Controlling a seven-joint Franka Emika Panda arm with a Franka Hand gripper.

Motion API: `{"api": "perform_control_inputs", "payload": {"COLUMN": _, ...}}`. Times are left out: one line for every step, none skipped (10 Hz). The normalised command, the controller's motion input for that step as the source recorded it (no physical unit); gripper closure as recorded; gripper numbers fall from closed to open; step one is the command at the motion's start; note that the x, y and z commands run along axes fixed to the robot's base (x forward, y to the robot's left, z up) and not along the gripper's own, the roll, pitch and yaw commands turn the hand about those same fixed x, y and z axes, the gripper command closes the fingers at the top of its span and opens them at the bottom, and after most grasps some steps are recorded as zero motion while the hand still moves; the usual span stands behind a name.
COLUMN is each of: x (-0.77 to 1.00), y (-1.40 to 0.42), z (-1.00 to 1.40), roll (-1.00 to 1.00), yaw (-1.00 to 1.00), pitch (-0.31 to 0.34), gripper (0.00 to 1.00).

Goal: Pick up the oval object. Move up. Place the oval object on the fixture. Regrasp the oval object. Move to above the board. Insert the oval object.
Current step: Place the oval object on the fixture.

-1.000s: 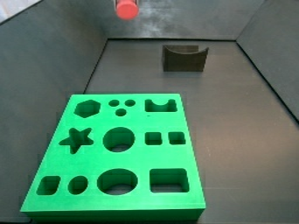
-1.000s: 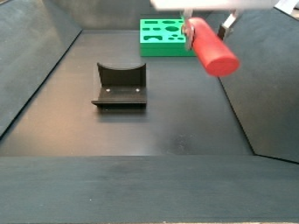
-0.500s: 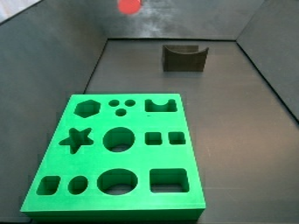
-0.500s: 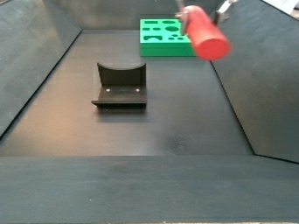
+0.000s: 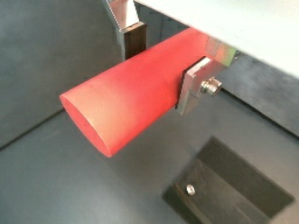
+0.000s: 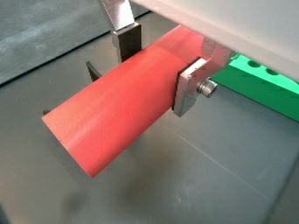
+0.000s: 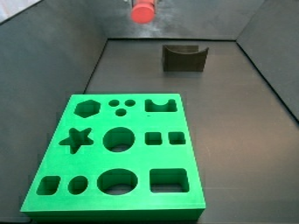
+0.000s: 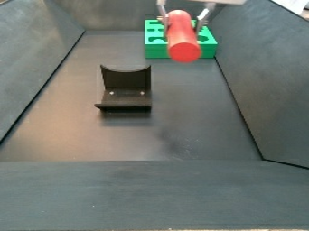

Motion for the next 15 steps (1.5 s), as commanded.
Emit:
{"api": "perform_control_inputs", "payload": {"x": 1.00, "y": -0.17, "z": -0.13, "roll": -0.13, "yaw": -0.02, "pitch": -0.009, "gripper": 1.00}}
{"api": "perform_control_inputs", "payload": {"x": 1.00, "y": -0.15, "z": -0.13, "roll": -0.12, "yaw": -0.01, "pitch": -0.002, "gripper": 1.00}}
{"api": "perform_control_inputs", "payload": {"x": 1.00, "y": -0.12, "z": -0.12, "roll": -0.11, "yaw": 0.00, "pitch": 0.004, "gripper": 1.00}}
{"api": "perform_control_inputs", "payload": {"x": 1.00, "y": -0.11, "z": -0.11, "roll": -0.11, "yaw": 0.00, "pitch": 0.009, "gripper": 1.00}}
{"api": "perform_control_inputs", "payload": {"x": 1.00, "y": -0.09, "z": -0.10, "roll": -0.11, "yaw": 0.01, "pitch": 0.019, "gripper": 1.00}}
{"api": "perform_control_inputs", "payload": {"x": 1.00, "y": -0.08, "z": -0.08, "roll": -0.11, "yaw": 0.01, "pitch": 0.029, "gripper": 1.00}}
{"api": "perform_control_inputs", "payload": {"x": 1.00, "y": -0.05, "z": -0.07, "roll": -0.11, "yaw": 0.01, "pitch": 0.043, "gripper": 1.00}}
{"api": "perform_control_inputs", "payload": {"x": 1.00, "y": 0.24, "z": 0.52, "roll": -1.00, "yaw": 0.04, "pitch": 0.079, "gripper": 1.00}}
{"api": "perform_control_inputs", "payload": {"x": 0.89, "y": 0.27, "z": 0.54, "roll": -1.00, "yaw": 0.03, "pitch": 0.090, "gripper": 1.00}}
{"api": "perform_control_inputs", "payload": {"x": 0.75, "y": 0.21, "z": 0.38, "roll": -1.00, "yaw": 0.01, "pitch": 0.108, "gripper": 1.00}}
{"api": "perform_control_inputs", "payload": {"x": 0.58, "y": 0.11, "z": 0.13, "roll": -1.00, "yaw": 0.00, "pitch": 0.113, "gripper": 1.00}}
{"api": "perform_control_inputs", "payload": {"x": 0.53, "y": 0.09, "z": 0.06, "roll": -1.00, "yaw": -0.01, "pitch": 0.114, "gripper": 1.00}}
{"api": "perform_control_inputs", "payload": {"x": 0.43, "y": 0.07, "z": 0.04, "roll": -1.00, "yaw": -0.02, "pitch": 0.128, "gripper": 1.00}}
{"api": "perform_control_inputs", "payload": {"x": 0.35, "y": 0.06, "z": 0.03, "roll": -1.00, "yaw": -0.04, "pitch": 0.144, "gripper": 1.00}}
{"api": "perform_control_inputs", "payload": {"x": 0.26, "y": 0.05, "z": 0.00, "roll": -1.00, "yaw": -0.06, "pitch": 0.156, "gripper": 1.00}}
